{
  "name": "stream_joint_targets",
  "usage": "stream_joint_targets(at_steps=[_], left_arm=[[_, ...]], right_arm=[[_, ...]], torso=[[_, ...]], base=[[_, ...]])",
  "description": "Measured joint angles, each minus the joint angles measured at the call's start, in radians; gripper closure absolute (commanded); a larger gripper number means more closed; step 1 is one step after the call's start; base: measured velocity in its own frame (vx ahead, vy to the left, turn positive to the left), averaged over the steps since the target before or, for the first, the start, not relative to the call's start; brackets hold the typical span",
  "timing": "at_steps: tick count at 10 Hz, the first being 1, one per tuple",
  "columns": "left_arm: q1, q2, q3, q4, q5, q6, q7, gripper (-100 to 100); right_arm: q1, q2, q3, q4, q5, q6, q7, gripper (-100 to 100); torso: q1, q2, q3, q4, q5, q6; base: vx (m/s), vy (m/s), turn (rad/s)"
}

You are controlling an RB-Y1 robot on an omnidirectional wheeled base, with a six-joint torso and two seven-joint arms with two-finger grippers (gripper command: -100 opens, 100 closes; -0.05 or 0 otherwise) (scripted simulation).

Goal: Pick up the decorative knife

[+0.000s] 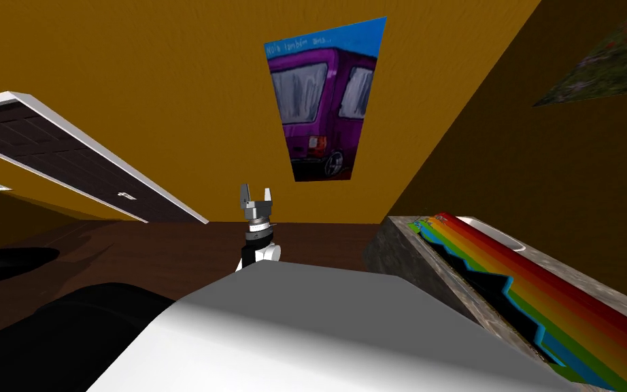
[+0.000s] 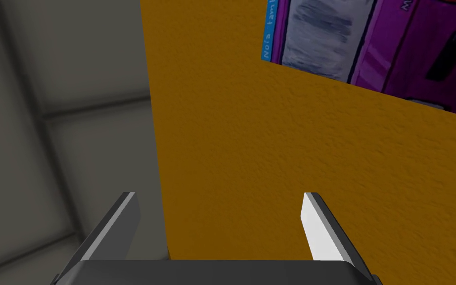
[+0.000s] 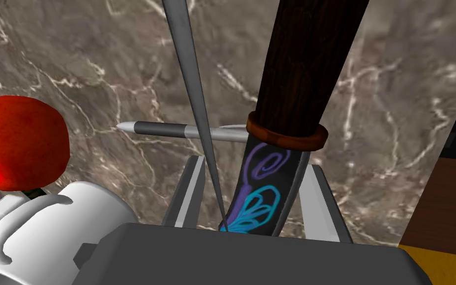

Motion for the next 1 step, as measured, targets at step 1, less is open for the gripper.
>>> stream_joint_targets(at_steps=[1], left_arm=[[0.000,0.000,0.000,0.000,0.000,0.000,0.000,0]], right_arm=[[0.003,-0.002,-0.003,-0.004,-0.002,0.003,0.004,0]], torso=[[0.000,0.001,0.001,0.000,0.000,0.000]], base=[[0.000,0.000,0.000]])
